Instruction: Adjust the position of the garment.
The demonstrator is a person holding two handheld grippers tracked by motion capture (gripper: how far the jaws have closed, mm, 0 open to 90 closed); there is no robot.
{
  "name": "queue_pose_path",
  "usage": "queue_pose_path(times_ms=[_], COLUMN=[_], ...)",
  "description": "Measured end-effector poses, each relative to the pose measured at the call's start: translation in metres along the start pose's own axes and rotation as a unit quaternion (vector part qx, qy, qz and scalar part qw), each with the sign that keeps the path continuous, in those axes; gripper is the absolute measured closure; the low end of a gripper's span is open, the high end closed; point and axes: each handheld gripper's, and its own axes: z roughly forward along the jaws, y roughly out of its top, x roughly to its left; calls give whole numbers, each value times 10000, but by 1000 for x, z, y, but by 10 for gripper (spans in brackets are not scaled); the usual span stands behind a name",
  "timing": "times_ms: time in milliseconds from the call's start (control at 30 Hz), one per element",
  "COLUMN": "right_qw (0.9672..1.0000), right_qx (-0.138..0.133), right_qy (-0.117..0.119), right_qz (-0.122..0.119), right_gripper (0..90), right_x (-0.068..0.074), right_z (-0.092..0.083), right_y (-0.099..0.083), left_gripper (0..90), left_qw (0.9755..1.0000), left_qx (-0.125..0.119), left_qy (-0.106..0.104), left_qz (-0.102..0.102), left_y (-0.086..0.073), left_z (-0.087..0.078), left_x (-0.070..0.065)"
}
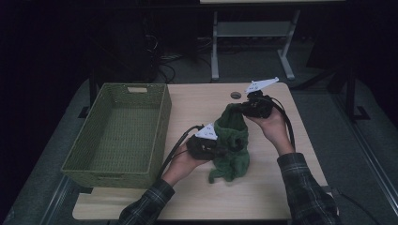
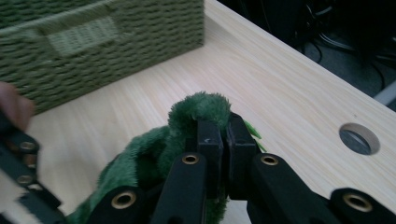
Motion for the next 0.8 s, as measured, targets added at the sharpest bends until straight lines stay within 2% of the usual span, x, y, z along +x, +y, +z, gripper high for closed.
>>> queue_pose_path(times_ms=[167, 200, 300, 400, 433, 467, 500, 533, 667, 800], right_qw=[9996, 9994, 9985, 9977, 9971, 9971, 9966, 9962, 9951, 9946], right_qx=[-166, -208, -314, -366, -381, -381, -386, -391, -392, -368], right_qy=[184, 241, 416, 524, 607, 607, 652, 706, 824, 903], right_qz=[-138, -138, -156, -206, -265, -265, -316, -316, -385, -347], right_gripper=[869, 869, 869, 869, 869, 869, 869, 869, 869, 869], right_x=[13, 16, 24, 34, 41, 41, 45, 48, 59, 65], right_z=[-13, -16, -24, -29, -32, -32, -34, -36, -40, -40], right_y=[-3, -4, -9, -17, -22, -22, -24, -26, -35, -43], left_gripper=[815, 821, 824, 792, 767, 767, 756, 740, 670, 608], left_qw=[9994, 9993, 9994, 9995, 9995, 9993, 9993, 9991, 9972, 9950], left_qx=[273, 315, 203, 151, 103, 42, 85, 49, -148, -317], left_qy=[49, 69, 97, 129, 149, 193, 247, 288, 504, 730], left_qz=[-193, -173, -272, -230, -251, -332, -257, -302, -529, -601], left_y=[-16, -17, -19, -18, -18, -18, -17, -17, -14, -7], left_z=[16, 18, 19, 12, 9, 6, 1, -2, -18, -30], left_x=[-1, -1, -2, -2, -3, -6, -5, -6, -6, -1])
